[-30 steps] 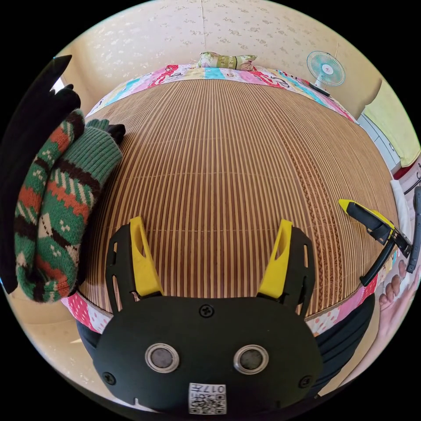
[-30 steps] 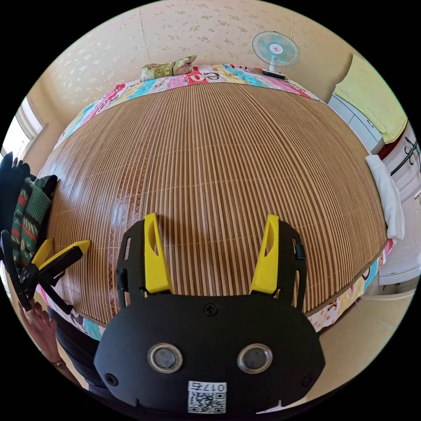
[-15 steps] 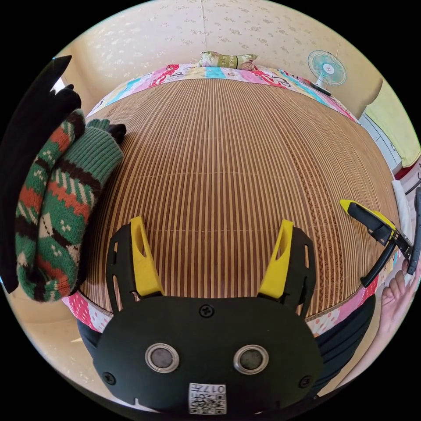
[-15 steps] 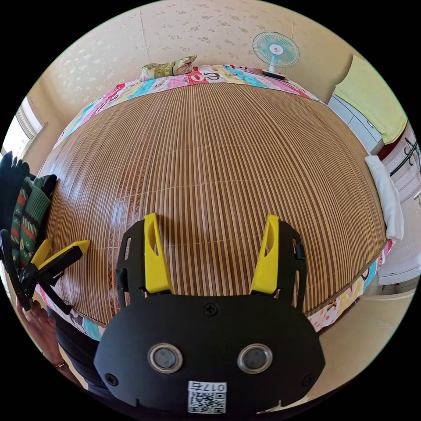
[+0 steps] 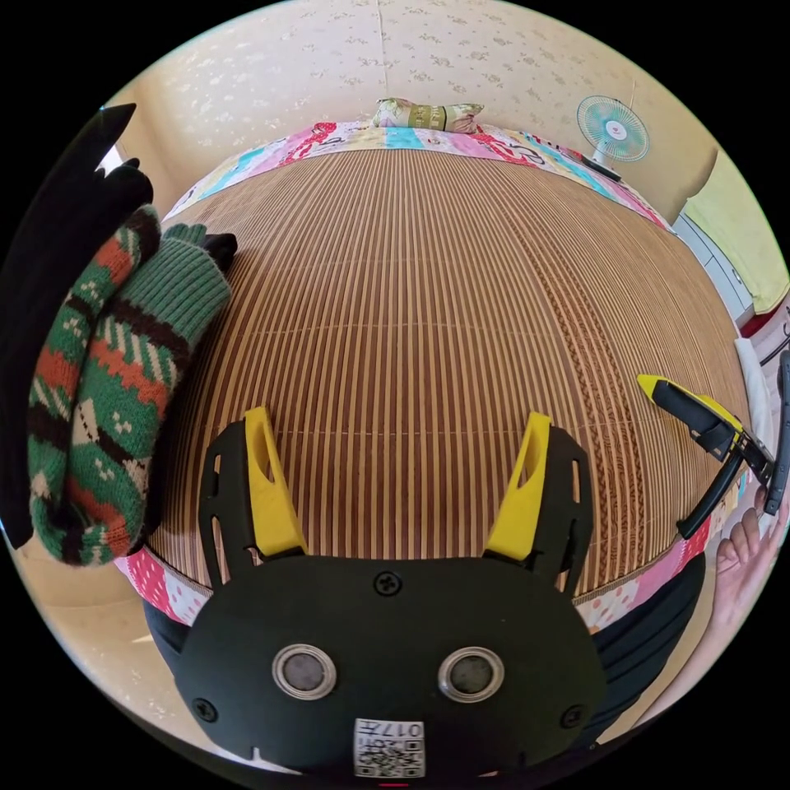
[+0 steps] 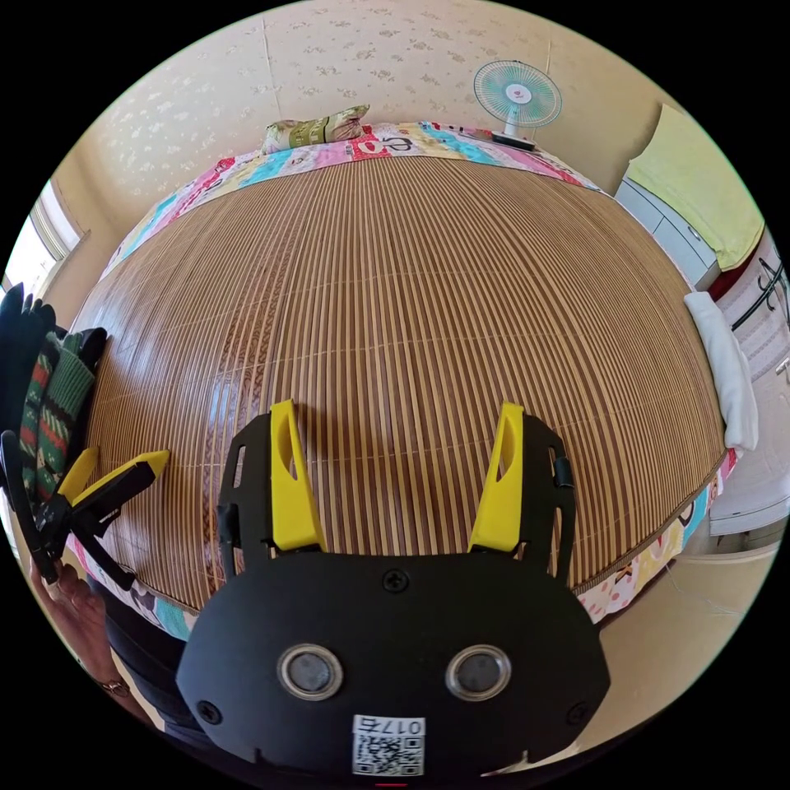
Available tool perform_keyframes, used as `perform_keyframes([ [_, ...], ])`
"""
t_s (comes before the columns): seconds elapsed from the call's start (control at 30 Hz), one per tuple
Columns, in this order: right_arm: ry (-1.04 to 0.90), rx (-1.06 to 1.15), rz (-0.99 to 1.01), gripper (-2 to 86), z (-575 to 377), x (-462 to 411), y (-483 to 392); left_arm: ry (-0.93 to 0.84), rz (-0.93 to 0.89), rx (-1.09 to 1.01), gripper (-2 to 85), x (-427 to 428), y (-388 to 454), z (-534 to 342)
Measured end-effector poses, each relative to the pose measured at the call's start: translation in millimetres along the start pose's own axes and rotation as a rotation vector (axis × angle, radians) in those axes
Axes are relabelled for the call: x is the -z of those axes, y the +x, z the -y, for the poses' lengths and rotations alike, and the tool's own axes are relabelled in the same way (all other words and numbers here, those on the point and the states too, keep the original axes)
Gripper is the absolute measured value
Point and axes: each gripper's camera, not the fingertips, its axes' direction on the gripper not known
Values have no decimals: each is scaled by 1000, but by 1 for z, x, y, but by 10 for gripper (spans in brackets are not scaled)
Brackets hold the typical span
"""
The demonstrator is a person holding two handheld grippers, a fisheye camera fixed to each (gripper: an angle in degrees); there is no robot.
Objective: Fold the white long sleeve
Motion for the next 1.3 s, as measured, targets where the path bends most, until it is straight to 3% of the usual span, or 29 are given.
perform_keyframes([
  [0.9, -2, 34, 27, 312, 30, 7, 18, -17, 8, 29, 397, -35, 140, 136],
  [1.0, -11, 19, 21, 314, 36, 5, 21, -52, -6, 13, 358, -25, 154, 152],
  [1.03, -13, 19, 17, 314, 39, 5, 23, -52, -22, -1, 307, -9, 158, 155],
  [1.07, -14, 18, 20, 313, 39, 5, 25, 11, -82, -21, 177, 20, 157, 149],
  [1.1, -31, 23, 26, 313, 43, 5, 29, 61, -137, -42, 112, 39, 156, 143],
  [1.17, -71, 53, 31, 304, 48, 6, 34, 243, -262, -40, 105, 129, 136, 117],
  [1.27, -110, 74, 62, 217, 47, 19, 46, 426, -216, -10, 121, 257, 91, 94],
  [1.3, -88, 69, 103, 152, 42, 30, 53, 469, -170, 4, 126, 283, 80, 90],
])
